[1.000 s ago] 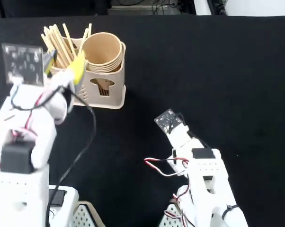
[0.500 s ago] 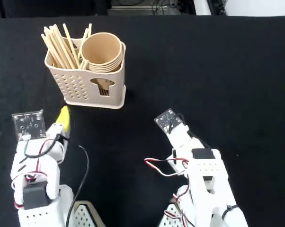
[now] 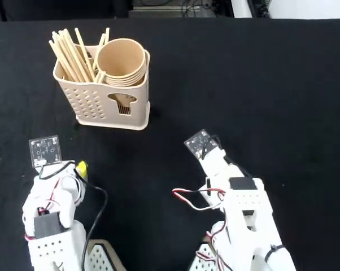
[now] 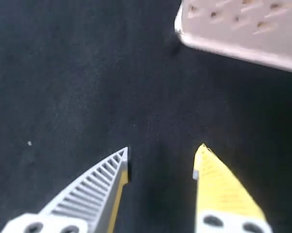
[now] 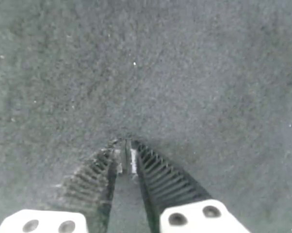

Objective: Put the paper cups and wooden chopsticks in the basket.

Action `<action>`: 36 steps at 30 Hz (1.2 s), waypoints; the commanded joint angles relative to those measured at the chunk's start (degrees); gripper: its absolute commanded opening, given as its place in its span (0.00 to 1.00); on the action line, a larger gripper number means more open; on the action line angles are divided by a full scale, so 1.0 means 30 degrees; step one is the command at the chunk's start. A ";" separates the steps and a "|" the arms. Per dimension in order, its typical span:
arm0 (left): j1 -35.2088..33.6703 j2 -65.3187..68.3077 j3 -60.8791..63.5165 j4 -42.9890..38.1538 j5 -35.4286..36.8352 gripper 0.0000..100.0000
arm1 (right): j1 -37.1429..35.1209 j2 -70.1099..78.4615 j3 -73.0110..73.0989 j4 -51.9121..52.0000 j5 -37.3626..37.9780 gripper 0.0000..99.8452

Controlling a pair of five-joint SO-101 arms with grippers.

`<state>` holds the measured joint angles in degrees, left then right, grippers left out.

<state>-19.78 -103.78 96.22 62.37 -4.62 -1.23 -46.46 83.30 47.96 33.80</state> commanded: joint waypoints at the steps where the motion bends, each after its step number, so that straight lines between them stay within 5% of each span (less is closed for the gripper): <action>1: 0.0132 -0.0176 0.0249 0.0762 -0.0967 0.22 | 0.0176 0.0073 0.0190 -0.0674 -0.0059 0.02; 6: -0.0015 -0.0176 0.0366 0.0879 -0.3487 0.22 | 0.0147 0.0073 0.0161 -0.0791 -0.0059 0.02; 14: -0.0044 -0.0176 0.0366 0.0879 -0.3458 0.22 | 0.0264 0.0044 -0.2388 -0.0703 -0.0322 0.02; 20: -0.0044 -0.0176 0.0366 0.0879 -0.3458 0.22 | 0.0234 0.0044 -0.4967 -0.1436 -0.6681 0.02; 25: 0.0161 -0.0205 0.0366 0.0703 -0.3575 0.10 | 0.1114 0.0044 -0.4293 -0.3780 -1.0784 0.02; 36: 0.0190 -0.0205 0.0366 0.0703 -0.3575 0.05 | 0.0967 -0.3150 -0.0542 -0.5714 -0.9700 0.02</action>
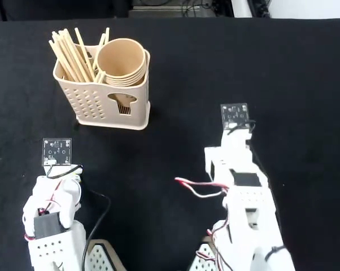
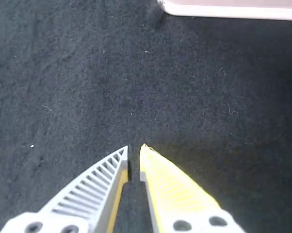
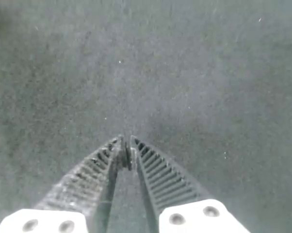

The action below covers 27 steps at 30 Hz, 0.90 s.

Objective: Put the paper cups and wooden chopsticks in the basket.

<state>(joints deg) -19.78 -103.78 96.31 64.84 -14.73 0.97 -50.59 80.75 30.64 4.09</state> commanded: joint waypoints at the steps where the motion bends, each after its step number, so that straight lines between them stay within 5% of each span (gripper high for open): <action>1: 0.0190 -0.0205 0.0337 -0.0117 -0.0205 0.05 | 0.0234 -0.2681 0.0689 0.0147 0.0205 0.02; 9: 0.0190 -0.0205 0.0337 -0.0117 -0.0205 0.05 | 0.0322 -1.1971 0.5377 0.0850 -0.1201 0.02; 16: 0.0190 -0.0205 0.0337 0.0000 -0.0205 0.05 | 0.0352 -1.9121 0.5260 0.7766 -0.2930 0.02; 27: 0.0015 -0.0147 0.0337 0.0234 -0.0205 0.05 | 0.0264 -1.8095 0.5289 0.8205 -0.2989 0.02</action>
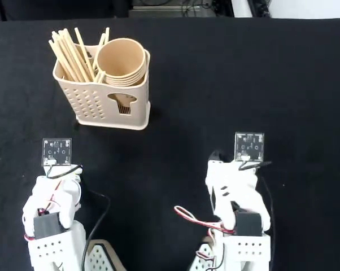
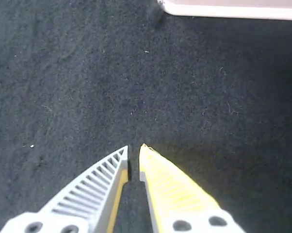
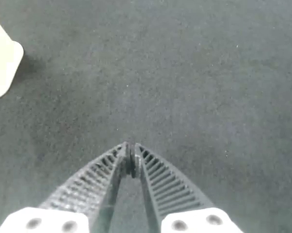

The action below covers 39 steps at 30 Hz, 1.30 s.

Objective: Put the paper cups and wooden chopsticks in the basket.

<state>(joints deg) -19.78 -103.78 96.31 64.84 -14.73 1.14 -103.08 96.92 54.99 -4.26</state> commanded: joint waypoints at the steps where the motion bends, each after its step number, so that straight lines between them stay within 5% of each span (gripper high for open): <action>1: -0.0044 -0.0147 0.0337 0.0527 -0.0205 0.05 | 0.0205 -0.0571 -0.0103 0.0088 -0.0205 0.02; 7: -0.0015 -0.0147 0.0337 0.2755 -0.0176 0.05 | 0.0205 -0.0571 -0.0103 0.0029 -0.0234 0.02; 39: 0.0044 -0.0147 0.0337 0.2725 -0.0176 0.05 | 0.0176 -0.0689 -0.0103 0.0059 -0.0234 0.03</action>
